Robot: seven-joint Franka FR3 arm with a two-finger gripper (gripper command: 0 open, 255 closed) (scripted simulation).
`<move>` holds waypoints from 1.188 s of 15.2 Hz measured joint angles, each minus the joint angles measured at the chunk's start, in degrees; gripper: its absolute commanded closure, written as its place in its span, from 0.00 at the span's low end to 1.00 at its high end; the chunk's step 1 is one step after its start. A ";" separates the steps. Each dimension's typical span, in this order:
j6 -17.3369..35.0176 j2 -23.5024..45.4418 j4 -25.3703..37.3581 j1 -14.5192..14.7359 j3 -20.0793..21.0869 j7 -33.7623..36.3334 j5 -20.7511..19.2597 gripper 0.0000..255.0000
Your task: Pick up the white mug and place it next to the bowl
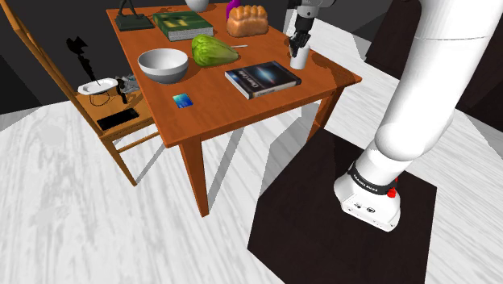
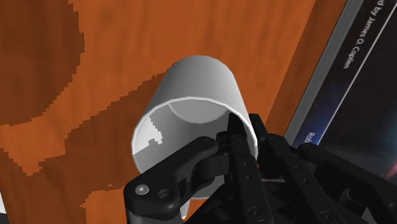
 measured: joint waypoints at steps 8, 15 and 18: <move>-3.30 -1.30 2.15 0.20 -0.30 0.69 -0.88 1.00; -8.18 -2.84 5.68 0.27 -0.66 1.30 -1.86 1.00; -10.13 -3.32 7.22 0.31 -0.75 1.58 -2.16 1.00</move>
